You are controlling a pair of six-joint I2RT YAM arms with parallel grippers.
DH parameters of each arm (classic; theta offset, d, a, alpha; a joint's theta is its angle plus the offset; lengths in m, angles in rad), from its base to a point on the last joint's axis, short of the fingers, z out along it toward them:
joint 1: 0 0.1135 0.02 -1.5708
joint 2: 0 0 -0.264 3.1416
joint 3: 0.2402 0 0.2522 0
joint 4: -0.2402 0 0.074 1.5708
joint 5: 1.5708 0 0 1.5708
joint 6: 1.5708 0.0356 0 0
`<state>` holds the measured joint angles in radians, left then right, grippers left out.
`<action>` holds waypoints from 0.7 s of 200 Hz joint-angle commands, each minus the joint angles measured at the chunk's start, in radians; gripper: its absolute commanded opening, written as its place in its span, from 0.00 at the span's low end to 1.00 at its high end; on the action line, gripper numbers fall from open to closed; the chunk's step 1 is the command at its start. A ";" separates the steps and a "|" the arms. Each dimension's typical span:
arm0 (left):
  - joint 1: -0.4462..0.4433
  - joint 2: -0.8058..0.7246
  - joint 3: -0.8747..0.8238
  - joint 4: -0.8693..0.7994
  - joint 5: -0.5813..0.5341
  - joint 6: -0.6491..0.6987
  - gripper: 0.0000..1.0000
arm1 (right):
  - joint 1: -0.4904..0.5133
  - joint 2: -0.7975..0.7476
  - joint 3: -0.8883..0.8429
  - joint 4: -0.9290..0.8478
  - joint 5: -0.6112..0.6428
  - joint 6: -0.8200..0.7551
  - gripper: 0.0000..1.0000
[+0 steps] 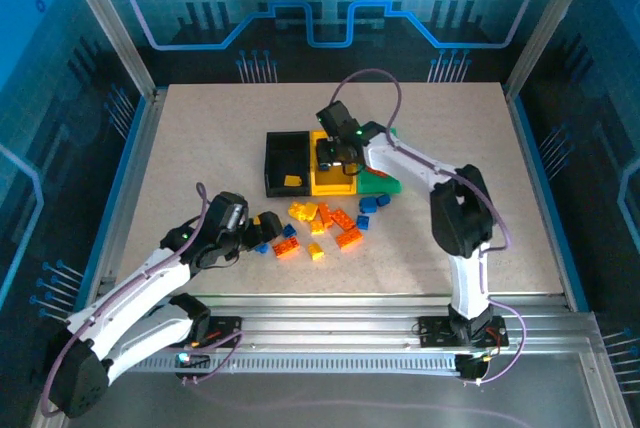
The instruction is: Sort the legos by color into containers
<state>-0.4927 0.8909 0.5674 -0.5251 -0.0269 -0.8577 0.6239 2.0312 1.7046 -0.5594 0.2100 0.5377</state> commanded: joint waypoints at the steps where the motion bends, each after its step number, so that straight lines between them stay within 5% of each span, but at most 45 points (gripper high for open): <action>1: 0.010 -0.010 0.020 -0.037 0.027 0.024 0.99 | -0.032 0.086 0.131 -0.101 0.040 0.009 0.31; 40: 0.010 -0.017 0.023 -0.047 0.027 0.027 0.99 | -0.040 0.122 0.190 -0.132 0.031 0.003 0.62; 89: 0.009 -0.040 0.015 -0.052 0.022 0.029 0.99 | -0.006 -0.140 -0.075 -0.005 0.009 -0.018 0.74; 93: 0.010 -0.042 0.014 -0.051 0.021 0.028 0.99 | 0.002 -0.169 -0.110 0.002 0.012 -0.021 0.91; 103: 0.011 -0.044 0.010 -0.050 0.022 0.028 0.99 | 0.026 -0.236 -0.204 0.024 0.026 -0.026 0.99; 140: 0.019 -0.051 -0.006 -0.044 0.027 0.028 0.99 | 0.122 -0.424 -0.525 0.065 0.056 0.004 0.99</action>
<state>-0.4870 0.8543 0.5674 -0.5484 -0.0204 -0.8551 0.6861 1.6817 1.3403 -0.5247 0.2356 0.5217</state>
